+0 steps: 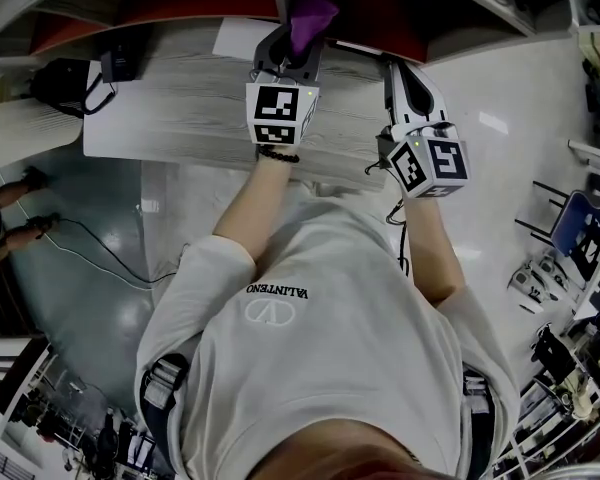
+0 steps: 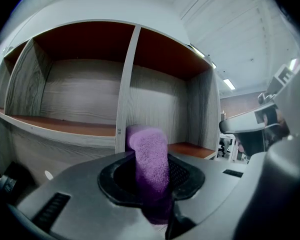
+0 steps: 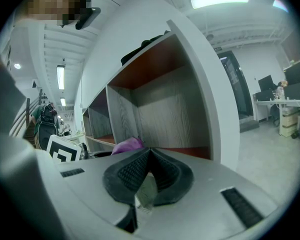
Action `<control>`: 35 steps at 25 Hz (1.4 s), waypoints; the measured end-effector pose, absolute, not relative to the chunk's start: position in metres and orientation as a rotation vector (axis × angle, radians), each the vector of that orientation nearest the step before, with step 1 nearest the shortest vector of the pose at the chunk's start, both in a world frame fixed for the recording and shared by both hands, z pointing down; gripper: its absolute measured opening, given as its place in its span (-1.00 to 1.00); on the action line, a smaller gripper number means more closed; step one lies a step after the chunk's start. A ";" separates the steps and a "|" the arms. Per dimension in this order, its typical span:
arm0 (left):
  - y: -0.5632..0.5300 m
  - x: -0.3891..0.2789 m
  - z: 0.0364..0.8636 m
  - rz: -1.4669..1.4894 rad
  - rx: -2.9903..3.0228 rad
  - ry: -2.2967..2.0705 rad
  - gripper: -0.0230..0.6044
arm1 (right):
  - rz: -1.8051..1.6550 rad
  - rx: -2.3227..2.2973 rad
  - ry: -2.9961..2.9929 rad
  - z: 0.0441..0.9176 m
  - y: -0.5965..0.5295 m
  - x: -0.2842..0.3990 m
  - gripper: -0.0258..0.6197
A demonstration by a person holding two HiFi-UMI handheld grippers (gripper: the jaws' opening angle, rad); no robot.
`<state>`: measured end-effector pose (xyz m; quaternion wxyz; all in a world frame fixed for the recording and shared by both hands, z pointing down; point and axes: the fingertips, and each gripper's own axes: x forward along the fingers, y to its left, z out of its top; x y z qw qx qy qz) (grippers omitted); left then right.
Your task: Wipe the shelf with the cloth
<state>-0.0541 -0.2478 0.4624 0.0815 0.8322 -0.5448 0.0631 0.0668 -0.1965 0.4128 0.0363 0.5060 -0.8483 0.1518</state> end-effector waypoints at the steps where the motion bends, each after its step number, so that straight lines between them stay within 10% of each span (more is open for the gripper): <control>1: -0.248 -0.055 0.465 0.190 2.485 -1.628 -0.62 | 0.466 1.554 -2.603 0.414 -0.196 0.066 -0.92; 35: -0.204 -0.054 0.472 0.267 2.639 -1.539 -0.62 | 0.423 1.672 -2.562 0.395 -0.153 0.121 -0.92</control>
